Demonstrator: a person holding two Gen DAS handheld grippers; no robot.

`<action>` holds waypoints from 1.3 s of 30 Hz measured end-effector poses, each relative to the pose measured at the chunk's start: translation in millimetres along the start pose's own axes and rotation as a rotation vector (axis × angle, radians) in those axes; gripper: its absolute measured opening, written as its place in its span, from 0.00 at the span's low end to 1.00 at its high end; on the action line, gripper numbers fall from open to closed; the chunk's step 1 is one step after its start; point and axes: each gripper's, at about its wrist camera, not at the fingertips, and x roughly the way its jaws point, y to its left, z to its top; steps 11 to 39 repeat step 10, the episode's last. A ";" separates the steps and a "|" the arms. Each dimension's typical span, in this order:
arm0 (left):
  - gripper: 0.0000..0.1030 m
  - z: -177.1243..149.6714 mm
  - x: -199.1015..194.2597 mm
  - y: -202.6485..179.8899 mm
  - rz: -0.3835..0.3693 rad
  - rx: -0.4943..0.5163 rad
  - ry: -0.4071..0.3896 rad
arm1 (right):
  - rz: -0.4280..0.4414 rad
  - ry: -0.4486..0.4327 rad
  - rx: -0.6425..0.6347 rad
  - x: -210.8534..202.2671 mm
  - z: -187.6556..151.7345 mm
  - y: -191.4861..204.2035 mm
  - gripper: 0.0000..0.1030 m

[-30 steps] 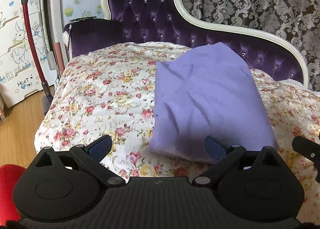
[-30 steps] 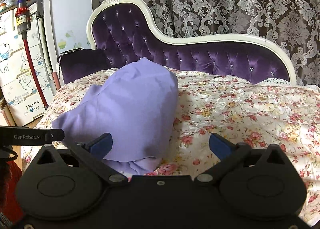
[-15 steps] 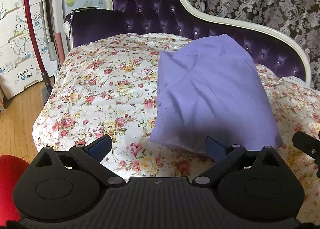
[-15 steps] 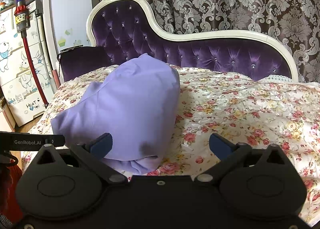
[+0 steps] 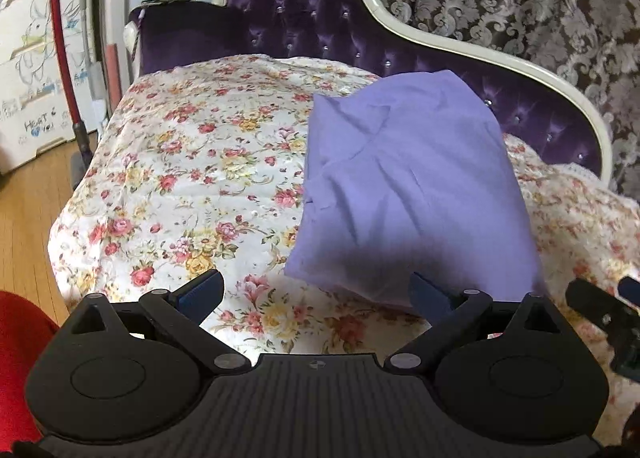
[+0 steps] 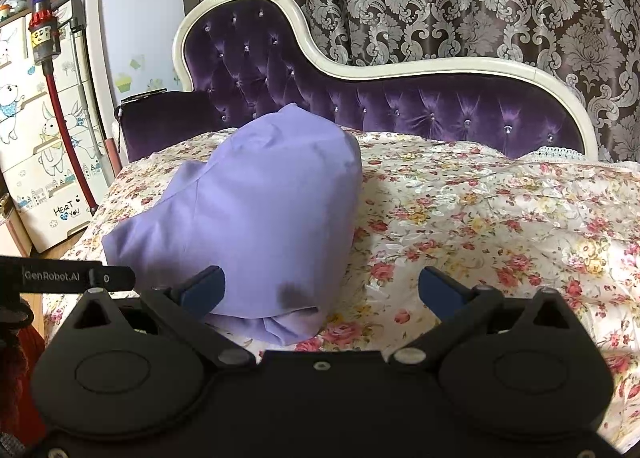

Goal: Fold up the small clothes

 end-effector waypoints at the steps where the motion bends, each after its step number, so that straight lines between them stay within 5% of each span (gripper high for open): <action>1: 0.98 -0.6 -1.0 -1.4 0.025 0.010 -0.013 | 0.001 0.000 0.000 0.0 0.0 0.0 1.00; 6: 0.98 -4.1 -8.2 -14.4 0.152 0.104 -0.083 | 0.000 -0.001 0.004 -0.1 -0.5 0.6 1.00; 39: 0.98 -4.0 -7.6 -17.5 0.130 0.123 -0.077 | 0.003 0.000 0.004 0.0 -0.6 0.6 1.00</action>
